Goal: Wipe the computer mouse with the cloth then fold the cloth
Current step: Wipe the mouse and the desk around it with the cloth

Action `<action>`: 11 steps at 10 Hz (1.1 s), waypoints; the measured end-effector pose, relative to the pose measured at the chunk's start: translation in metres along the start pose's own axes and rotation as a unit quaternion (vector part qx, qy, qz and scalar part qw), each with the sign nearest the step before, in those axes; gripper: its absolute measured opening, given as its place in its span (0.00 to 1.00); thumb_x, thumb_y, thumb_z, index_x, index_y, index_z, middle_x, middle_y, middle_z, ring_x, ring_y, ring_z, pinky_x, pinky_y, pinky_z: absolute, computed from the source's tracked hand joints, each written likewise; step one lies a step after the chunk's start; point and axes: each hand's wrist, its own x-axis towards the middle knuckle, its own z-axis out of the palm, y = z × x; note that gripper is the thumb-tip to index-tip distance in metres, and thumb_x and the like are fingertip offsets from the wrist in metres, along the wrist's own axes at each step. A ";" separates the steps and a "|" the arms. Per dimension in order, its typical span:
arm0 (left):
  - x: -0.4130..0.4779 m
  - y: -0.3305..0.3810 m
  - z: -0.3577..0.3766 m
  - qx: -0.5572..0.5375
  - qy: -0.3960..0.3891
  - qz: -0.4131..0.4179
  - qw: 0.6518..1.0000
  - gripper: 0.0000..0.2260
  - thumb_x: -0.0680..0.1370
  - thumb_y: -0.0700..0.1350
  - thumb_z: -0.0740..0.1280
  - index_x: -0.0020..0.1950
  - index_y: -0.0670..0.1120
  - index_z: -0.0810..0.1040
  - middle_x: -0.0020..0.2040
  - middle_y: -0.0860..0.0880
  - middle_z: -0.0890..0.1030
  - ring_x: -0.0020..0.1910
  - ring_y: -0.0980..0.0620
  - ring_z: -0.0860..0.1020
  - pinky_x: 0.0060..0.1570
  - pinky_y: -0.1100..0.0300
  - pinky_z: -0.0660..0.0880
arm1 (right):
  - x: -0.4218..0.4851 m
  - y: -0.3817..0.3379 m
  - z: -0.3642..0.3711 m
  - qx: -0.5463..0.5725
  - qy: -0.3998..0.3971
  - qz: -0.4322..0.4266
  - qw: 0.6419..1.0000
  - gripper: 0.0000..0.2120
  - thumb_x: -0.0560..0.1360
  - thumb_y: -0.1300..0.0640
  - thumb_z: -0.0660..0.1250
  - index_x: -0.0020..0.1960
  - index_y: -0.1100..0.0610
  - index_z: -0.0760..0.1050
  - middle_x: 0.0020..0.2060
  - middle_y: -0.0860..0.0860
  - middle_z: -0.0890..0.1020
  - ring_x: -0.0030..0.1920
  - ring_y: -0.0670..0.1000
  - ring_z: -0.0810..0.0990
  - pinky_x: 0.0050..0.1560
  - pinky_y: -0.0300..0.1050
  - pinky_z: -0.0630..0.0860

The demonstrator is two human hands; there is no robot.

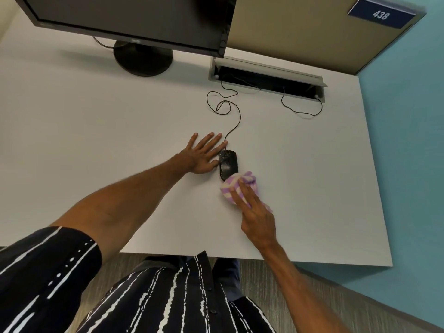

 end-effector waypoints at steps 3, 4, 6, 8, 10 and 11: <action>-0.002 0.003 -0.002 0.006 -0.014 -0.006 1.000 0.32 0.91 0.63 0.44 0.90 0.57 0.32 0.89 0.51 0.31 0.90 0.47 0.34 0.87 0.35 0.38 | 0.080 -0.016 -0.020 -0.021 0.026 0.057 0.998 0.38 0.72 0.71 0.70 0.79 0.51 0.70 0.80 0.52 0.70 0.53 0.56 0.86 0.34 0.42 0.80; -0.002 0.003 -0.003 0.011 -0.017 -0.001 1.000 0.33 0.90 0.63 0.45 0.90 0.56 0.32 0.89 0.51 0.31 0.90 0.47 0.34 0.87 0.35 0.38 | 0.076 -0.021 -0.004 -0.029 -0.007 0.035 0.999 0.36 0.75 0.72 0.67 0.80 0.53 0.68 0.81 0.56 0.67 0.75 0.60 0.75 0.50 0.50 0.87; 0.000 0.000 -0.004 0.006 -0.018 0.001 1.000 0.31 0.91 0.61 0.44 0.90 0.57 0.32 0.89 0.52 0.31 0.90 0.48 0.34 0.88 0.36 0.38 | 0.008 -0.005 0.013 -0.036 -0.043 -0.008 0.998 0.41 0.76 0.73 0.60 0.85 0.49 0.57 0.85 0.52 0.57 0.85 0.54 0.57 0.63 0.52 0.81; 0.000 0.000 -0.003 0.000 -0.020 0.001 1.000 0.31 0.91 0.61 0.45 0.90 0.57 0.32 0.89 0.52 0.31 0.90 0.48 0.34 0.87 0.35 0.37 | 0.028 -0.004 -0.006 -0.004 0.032 0.030 0.999 0.41 0.75 0.73 0.64 0.84 0.51 0.61 0.84 0.50 0.61 0.73 0.53 0.76 0.50 0.40 0.79; 0.000 0.001 -0.006 0.012 -0.040 -0.007 0.999 0.33 0.90 0.64 0.44 0.90 0.57 0.31 0.89 0.52 0.29 0.89 0.47 0.32 0.87 0.36 0.36 | 0.088 -0.021 -0.007 -0.057 -0.012 0.032 0.998 0.37 0.73 0.74 0.66 0.79 0.54 0.70 0.80 0.57 0.69 0.72 0.59 0.78 0.48 0.47 0.85; 0.000 0.001 -0.007 0.013 -0.046 -0.005 0.999 0.35 0.89 0.66 0.45 0.89 0.57 0.31 0.89 0.52 0.29 0.89 0.47 0.32 0.87 0.36 0.36 | 0.077 -0.028 0.005 -0.098 -0.034 0.035 0.994 0.37 0.75 0.73 0.60 0.82 0.54 0.65 0.82 0.58 0.64 0.81 0.61 0.64 0.63 0.56 0.82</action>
